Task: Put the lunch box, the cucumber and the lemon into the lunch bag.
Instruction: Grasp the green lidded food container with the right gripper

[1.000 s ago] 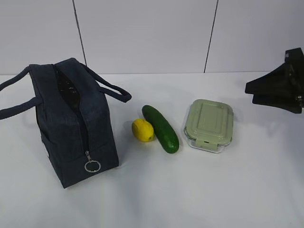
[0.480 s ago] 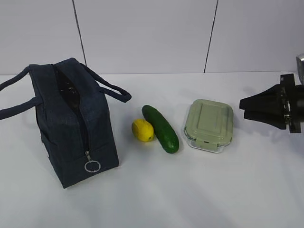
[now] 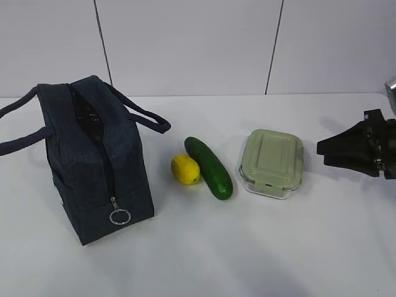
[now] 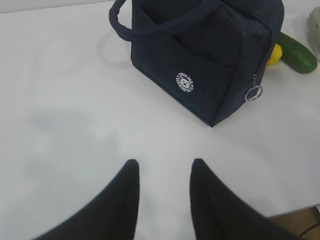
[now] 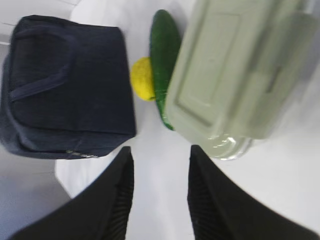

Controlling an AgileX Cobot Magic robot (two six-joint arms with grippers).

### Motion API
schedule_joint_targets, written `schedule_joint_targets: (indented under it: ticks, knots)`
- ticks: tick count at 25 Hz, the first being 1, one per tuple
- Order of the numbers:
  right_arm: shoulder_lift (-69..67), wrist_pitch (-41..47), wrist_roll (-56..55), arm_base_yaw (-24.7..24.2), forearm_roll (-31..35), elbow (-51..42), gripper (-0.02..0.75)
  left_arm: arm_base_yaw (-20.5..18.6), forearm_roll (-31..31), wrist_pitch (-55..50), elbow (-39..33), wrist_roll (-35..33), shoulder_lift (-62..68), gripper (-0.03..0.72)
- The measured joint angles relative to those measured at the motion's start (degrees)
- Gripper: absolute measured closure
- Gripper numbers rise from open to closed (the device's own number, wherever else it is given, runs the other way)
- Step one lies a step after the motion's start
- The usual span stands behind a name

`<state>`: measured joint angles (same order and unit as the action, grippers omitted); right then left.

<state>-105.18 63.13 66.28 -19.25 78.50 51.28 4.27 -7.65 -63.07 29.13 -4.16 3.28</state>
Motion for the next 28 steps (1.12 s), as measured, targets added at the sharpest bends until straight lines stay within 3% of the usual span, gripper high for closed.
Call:
schedule_joint_targets:
  ticks: [3, 5, 8, 10, 16, 28]
  knots:
    - [0.0, -1.34, -1.11, 0.0, -0.3, 0.0, 0.454, 0.0, 0.0, 0.0, 0.0, 0.0, 0.0, 0.444]
    - [0.0, -2.25, -2.46, 0.0, -0.3, 0.0, 0.374, 0.0, 0.0, 0.0, 0.0, 0.0, 0.0, 0.445]
    - [-0.35, -2.97, -5.01, 0.0, -1.45, 1.23, 0.195, 0.0, 0.0, 0.0, 0.0, 0.0, 0.0, 0.445]
    - [-1.2, -2.97, -5.56, 0.0, -2.31, 2.71, 0.137, 0.0, 0.0, 0.0, 0.0, 0.0, 0.0, 0.445]
    - [-5.94, -0.37, -6.01, 0.0, -2.71, 7.36, 0.155, 0.0, 0.0, 0.0, 0.0, 0.0, 0.0, 0.444]
    - [-14.58, 1.12, -2.98, 0.0, 1.06, 8.06, 0.164, 0.0, 0.0, 0.0, 0.0, 0.0, 0.1, 0.445]
